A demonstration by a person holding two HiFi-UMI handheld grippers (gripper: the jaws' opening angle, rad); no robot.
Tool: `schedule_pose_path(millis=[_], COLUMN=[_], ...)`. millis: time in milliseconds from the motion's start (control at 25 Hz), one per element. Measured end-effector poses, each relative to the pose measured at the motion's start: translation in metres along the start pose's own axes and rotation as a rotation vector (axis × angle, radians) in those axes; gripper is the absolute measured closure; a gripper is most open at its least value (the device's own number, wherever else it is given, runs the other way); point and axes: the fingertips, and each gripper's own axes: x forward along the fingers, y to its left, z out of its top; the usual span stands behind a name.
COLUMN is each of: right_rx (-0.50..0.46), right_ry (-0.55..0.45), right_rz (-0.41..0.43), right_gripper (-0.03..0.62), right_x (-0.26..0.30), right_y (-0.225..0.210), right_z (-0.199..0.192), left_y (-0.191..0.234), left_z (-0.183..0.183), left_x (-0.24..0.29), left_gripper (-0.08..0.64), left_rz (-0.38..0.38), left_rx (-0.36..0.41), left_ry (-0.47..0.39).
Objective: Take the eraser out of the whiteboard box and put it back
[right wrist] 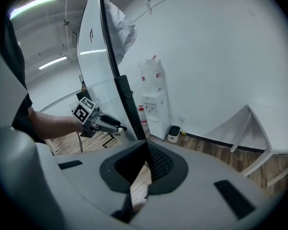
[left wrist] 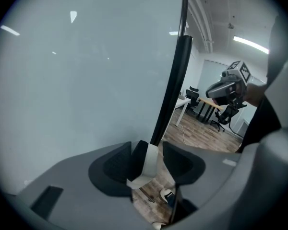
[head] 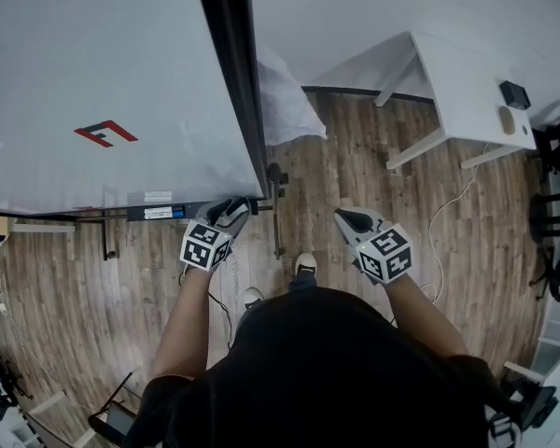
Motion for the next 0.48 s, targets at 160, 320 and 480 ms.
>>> schedule_pose_path(millis=[160, 320, 480], right_rx=[0.006, 0.011, 0.015], right_ry=[0.008, 0.014, 0.021], right_rz=[-0.002, -0.004, -0.006], right_gripper=[0.598, 0.598, 0.598], right_x=[-0.001, -0.002, -0.002], right_y=[-0.001, -0.002, -0.002], right_z=[-0.004, -0.007, -0.011], left_y=[0.0, 0.001, 0.003], left_z=[-0.007, -0.01, -0.013], left_x=[0.007, 0.012, 0.018], left_gripper=[0.347, 0.347, 0.347], left_rz=[-0.002, 0.003, 0.009], left_rx=[0.008, 0.011, 0.034], left_ry=[0.027, 0.034, 0.05])
